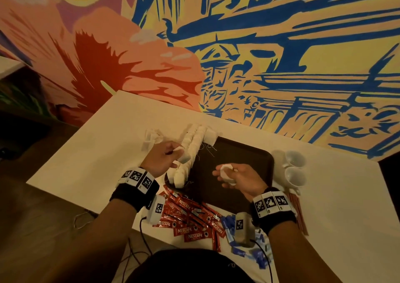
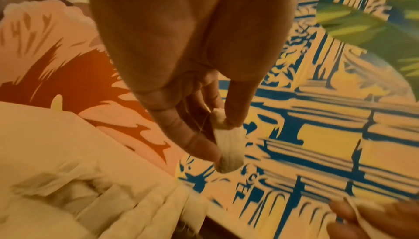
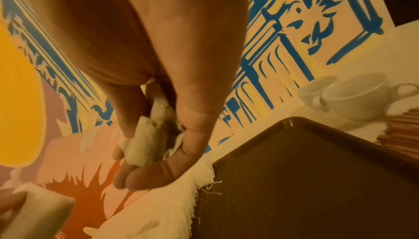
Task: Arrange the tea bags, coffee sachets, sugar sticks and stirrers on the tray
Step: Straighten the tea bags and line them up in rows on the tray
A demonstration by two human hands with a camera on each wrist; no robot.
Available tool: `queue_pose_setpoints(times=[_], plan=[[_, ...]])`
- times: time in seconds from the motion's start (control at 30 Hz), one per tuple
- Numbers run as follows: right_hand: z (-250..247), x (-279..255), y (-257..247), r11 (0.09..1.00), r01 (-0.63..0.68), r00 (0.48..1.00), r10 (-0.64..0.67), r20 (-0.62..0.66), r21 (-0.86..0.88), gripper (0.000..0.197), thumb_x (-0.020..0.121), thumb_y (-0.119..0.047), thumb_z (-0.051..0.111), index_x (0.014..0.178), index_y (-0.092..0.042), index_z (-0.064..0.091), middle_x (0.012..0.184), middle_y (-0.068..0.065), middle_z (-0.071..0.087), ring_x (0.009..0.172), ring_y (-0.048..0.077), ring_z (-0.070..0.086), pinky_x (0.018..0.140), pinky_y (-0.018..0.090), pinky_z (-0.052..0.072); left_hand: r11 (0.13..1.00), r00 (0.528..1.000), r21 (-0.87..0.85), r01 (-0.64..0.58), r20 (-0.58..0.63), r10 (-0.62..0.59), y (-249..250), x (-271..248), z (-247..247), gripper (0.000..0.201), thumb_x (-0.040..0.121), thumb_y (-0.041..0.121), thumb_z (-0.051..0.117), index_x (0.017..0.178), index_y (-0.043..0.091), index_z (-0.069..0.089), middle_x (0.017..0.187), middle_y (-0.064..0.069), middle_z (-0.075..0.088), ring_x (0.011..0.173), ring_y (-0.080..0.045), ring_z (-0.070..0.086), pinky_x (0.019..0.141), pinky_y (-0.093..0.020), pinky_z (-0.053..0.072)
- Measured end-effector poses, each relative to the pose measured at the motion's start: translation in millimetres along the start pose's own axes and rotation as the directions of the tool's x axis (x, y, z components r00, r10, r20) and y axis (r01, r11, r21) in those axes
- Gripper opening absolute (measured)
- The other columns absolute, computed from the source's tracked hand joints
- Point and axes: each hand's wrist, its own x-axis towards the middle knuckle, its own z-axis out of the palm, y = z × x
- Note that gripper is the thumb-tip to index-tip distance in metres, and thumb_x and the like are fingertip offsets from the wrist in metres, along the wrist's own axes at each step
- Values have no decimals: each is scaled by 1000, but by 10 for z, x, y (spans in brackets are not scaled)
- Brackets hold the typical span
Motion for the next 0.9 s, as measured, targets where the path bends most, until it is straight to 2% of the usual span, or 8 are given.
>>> queue_pose_setpoints(times=[0.13,0.23,0.33,0.43,0.57,0.7,0.77,0.9], plan=[[122,74,58,998,-24,996,20,-83,-52,21,101,-31,60,109,-20,76,109,-1,77,106,18,68,75,27,55,982,997,183,40,56,-51,-370,139,54,7,94,21,67,98,18,72,95,-5,74,85,-24,71,67,-33,61],[181,134,105,994,-42,994,30,-110,-103,21,100,-35,59,107,-25,76,118,1,70,108,18,63,74,25,55,938,988,342,51,120,-97,-597,200,144,4,93,25,68,94,24,72,94,0,74,72,-17,68,67,-27,54],[221,193,162,991,-81,989,67,-129,-109,22,102,-36,56,107,-26,76,121,0,65,108,18,60,72,24,54,884,975,463,67,158,-157,-781,263,246,11,91,30,68,101,26,72,104,2,72,83,-17,66,85,-34,54],[235,244,236,989,-128,980,115,-164,-69,25,105,-29,54,112,-19,75,121,5,63,104,18,59,73,25,56,823,964,557,108,143,-224,-906,328,336,18,91,30,67,108,27,71,114,0,70,99,-20,66,90,-34,54],[238,270,311,983,-182,968,186,-171,38,22,105,-18,52,111,-15,73,119,7,60,109,22,59,85,32,58,770,956,629,108,145,-253,-991,397,442,19,89,27,65,107,27,70,113,3,65,104,-19,63,84,-26,49],[241,278,342,976,-204,961,215,-173,75,20,104,-16,54,107,-13,74,118,9,61,109,23,60,83,31,57,758,953,647,83,172,-250,-1039,449,508,7,87,31,67,91,35,70,99,11,64,93,-11,61,79,-22,45],[238,279,351,973,-216,959,227,-172,83,19,103,-16,55,105,-14,74,119,10,61,111,25,60,82,31,57,751,946,658,54,207,-249,-1046,481,521,5,87,33,67,87,37,71,99,9,68,90,-10,61,77,-23,46],[248,287,340,967,-234,953,249,-174,103,18,102,-16,57,103,-14,74,116,8,62,109,24,61,80,30,58,708,953,707,-5,218,-211,-1057,537,534,7,88,35,67,88,40,71,107,8,71,94,-13,64,76,-20,45]])
